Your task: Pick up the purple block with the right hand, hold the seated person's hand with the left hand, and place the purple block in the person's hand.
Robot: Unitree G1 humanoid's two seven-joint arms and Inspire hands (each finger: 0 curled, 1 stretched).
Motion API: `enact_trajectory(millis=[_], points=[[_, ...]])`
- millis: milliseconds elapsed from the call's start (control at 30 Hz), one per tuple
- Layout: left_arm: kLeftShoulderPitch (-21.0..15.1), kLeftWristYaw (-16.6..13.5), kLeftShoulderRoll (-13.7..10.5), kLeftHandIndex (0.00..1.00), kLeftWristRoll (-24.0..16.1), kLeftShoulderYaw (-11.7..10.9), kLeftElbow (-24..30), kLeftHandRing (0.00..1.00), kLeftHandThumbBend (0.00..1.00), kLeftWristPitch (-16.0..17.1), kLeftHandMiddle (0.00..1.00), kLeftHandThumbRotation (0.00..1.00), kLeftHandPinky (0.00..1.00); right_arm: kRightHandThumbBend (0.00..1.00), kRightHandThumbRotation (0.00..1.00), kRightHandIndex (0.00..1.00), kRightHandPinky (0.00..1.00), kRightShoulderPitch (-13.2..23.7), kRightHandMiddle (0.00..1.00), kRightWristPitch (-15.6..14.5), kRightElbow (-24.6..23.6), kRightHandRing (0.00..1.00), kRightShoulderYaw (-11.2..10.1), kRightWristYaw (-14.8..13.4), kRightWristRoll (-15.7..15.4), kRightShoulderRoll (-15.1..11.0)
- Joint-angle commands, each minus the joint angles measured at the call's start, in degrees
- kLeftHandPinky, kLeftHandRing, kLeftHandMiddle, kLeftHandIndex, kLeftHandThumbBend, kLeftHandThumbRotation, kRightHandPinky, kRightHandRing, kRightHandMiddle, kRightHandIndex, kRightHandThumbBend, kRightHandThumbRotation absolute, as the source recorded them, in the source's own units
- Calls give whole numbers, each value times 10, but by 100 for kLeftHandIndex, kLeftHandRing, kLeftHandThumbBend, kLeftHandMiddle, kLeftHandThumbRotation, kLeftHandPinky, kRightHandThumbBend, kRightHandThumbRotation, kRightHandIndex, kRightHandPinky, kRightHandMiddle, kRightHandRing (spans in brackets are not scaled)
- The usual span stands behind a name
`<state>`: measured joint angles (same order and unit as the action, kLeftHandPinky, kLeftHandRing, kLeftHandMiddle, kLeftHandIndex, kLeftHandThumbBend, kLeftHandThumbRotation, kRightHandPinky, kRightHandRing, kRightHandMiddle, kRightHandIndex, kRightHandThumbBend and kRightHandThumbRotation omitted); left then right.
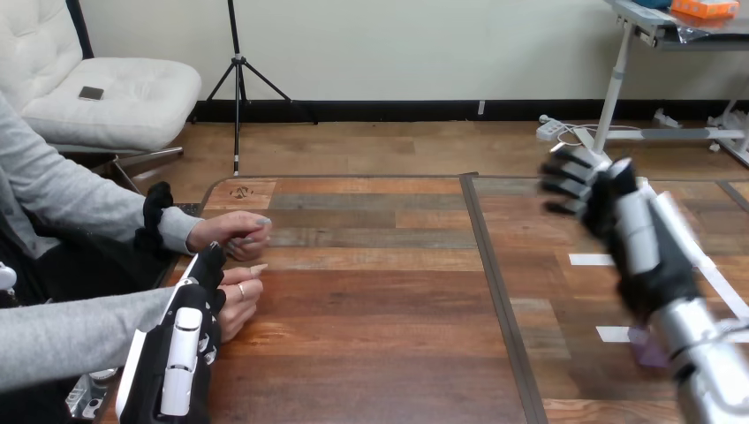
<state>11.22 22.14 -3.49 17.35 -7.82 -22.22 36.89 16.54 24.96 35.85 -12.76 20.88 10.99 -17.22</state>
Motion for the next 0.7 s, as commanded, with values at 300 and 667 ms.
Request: enact_trajectory(millis=[300, 667], points=[[-12, 8, 6, 92, 11, 0, 29, 98, 51, 6, 95, 92, 100, 73, 86, 81, 73, 104, 81, 81, 154, 80, -25, -11, -31, -93], [-1, 2, 5, 92, 6, 3, 50, 98, 43, -7, 95, 88, 100, 75, 75, 84, 80, 120, 84, 97, 218, 84, -13, -66, -83, -138]])
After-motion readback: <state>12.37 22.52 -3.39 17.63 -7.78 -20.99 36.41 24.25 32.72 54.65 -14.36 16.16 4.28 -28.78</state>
